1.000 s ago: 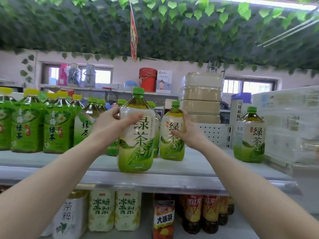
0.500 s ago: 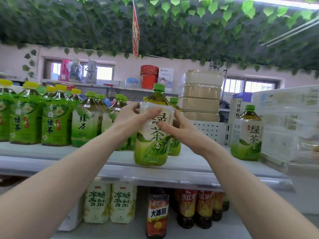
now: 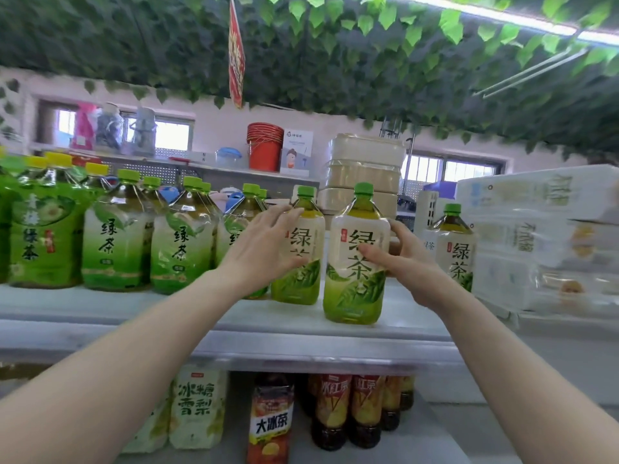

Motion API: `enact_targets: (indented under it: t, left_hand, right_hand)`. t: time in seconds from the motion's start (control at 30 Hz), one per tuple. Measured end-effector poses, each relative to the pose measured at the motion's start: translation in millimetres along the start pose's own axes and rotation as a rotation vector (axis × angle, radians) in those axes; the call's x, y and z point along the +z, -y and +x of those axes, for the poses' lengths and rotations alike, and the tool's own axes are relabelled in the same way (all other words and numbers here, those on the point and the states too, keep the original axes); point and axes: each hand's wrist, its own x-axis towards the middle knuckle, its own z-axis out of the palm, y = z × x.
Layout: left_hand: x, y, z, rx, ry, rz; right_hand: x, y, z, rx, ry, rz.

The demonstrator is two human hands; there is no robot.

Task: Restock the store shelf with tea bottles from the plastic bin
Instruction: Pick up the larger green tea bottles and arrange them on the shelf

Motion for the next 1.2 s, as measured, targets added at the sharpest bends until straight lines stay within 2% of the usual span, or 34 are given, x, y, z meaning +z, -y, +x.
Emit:
enact_targets:
  t: [0.13,0.27,0.37,0.43,0.53,0.8,1.2]
  left_hand:
    - [18,-2,9,0.049,0.007,0.109]
    - [30,-2,15,0.033,0.052,0.166]
    - [33,-2,16,0.032,0.042,0.203]
    - [34,-2,15,0.033,0.02,0.199]
    - [34,-3,14,0.04,-0.006,0.19]
    - [39,-6,13,0.027,-0.074,0.195]
    - [47,-16,13,-0.038,-0.079,0.253]
  right_hand:
    - [2,-14,10,0.021,-0.012,-0.022]
    - [5,-10,16,0.026,0.005,-0.154]
    - [6,-3,12,-0.137,-0.084,-0.55]
    - [13,2,9,-0.264,-0.054,-0.843]
    - [21,0,8,-0.262,0.006,-1.059]
    - [21,-17,25,-0.21,-0.044,-1.036]
    - [11,-39,49,-0.234,-0.002,-1.107]
